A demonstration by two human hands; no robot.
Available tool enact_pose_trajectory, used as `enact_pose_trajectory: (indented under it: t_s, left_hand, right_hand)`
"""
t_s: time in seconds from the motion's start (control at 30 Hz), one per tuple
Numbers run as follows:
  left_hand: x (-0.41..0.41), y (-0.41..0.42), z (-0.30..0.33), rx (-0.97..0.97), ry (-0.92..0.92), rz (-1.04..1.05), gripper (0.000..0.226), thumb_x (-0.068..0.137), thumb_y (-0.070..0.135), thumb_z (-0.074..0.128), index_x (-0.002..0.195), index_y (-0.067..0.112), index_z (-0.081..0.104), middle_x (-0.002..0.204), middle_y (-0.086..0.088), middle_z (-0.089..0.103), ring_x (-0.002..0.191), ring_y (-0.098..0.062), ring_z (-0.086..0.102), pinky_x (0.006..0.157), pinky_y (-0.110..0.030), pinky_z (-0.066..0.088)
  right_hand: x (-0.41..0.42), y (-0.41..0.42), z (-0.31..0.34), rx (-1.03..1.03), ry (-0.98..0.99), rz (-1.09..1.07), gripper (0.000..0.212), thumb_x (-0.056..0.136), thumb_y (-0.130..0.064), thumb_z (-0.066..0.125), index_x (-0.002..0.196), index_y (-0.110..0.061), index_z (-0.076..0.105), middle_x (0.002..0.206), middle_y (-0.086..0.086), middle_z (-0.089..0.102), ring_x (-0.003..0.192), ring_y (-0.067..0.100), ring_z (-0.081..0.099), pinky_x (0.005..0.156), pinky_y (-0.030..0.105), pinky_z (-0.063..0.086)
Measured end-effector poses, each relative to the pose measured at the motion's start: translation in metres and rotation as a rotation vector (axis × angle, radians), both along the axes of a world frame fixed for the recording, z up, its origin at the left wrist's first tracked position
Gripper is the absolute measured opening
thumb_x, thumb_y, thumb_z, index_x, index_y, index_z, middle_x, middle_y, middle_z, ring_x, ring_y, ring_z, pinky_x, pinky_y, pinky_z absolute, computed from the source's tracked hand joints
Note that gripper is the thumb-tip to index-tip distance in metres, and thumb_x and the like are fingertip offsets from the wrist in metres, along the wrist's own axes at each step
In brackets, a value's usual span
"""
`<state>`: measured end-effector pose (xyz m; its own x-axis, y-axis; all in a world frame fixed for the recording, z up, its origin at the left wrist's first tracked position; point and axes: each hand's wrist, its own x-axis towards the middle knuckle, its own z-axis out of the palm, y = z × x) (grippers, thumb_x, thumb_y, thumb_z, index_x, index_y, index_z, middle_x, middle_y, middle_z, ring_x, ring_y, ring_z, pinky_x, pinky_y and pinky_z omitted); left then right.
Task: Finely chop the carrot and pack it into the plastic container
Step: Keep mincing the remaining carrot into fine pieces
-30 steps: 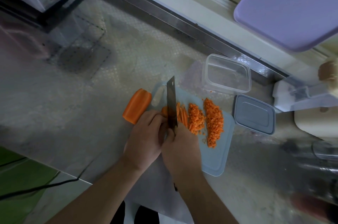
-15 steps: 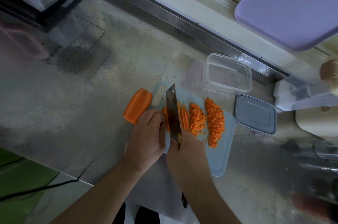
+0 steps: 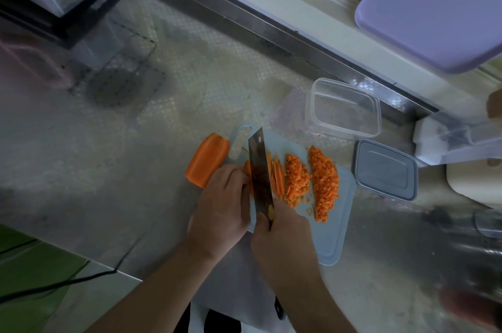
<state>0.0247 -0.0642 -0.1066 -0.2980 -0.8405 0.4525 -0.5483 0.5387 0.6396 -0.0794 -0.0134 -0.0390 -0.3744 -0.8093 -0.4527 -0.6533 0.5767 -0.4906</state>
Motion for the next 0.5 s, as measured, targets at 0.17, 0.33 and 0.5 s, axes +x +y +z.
enact_pose_trajectory:
  t_s: [0.17, 0.33, 0.5]
  left_hand:
    - [-0.001, 0.002, -0.003, 0.033, -0.010, 0.021, 0.011, 0.097, 0.005, 0.053, 0.091, 0.014, 0.055, 0.087, -0.011, 0.063, 0.080, -0.030, 0.064, 0.068, -0.047, 0.058]
    - [-0.002, 0.001, -0.002, 0.019, -0.031, 0.009, 0.016, 0.096, 0.006, 0.052, 0.084, 0.004, 0.064, 0.085, -0.013, 0.063, 0.078, -0.032, 0.065, 0.065, -0.048, 0.058]
    - [0.002, 0.001, -0.006, 0.081, -0.001, -0.001, 0.008, 0.094, 0.011, 0.057, 0.086, 0.009, 0.061, 0.088, -0.007, 0.060, 0.083, -0.026, 0.060, 0.069, -0.046, 0.055]
  right_hand:
    - [0.005, 0.004, -0.001, 0.059, 0.012, -0.005, 0.011, 0.094, -0.024, 0.046, 0.087, -0.025, 0.055, 0.079, -0.004, 0.060, 0.076, 0.018, 0.060, 0.069, 0.037, 0.054]
    - [0.010, -0.006, -0.001, 0.115, -0.001, -0.037, 0.011, 0.092, -0.024, 0.045, 0.092, -0.022, 0.056, 0.086, 0.000, 0.060, 0.081, 0.022, 0.061, 0.070, 0.038, 0.053]
    - [0.014, -0.020, 0.001, -0.041, -0.016, -0.059, 0.013, 0.095, -0.035, 0.047, 0.097, -0.028, 0.058, 0.081, -0.007, 0.062, 0.078, 0.018, 0.062, 0.073, 0.045, 0.057]
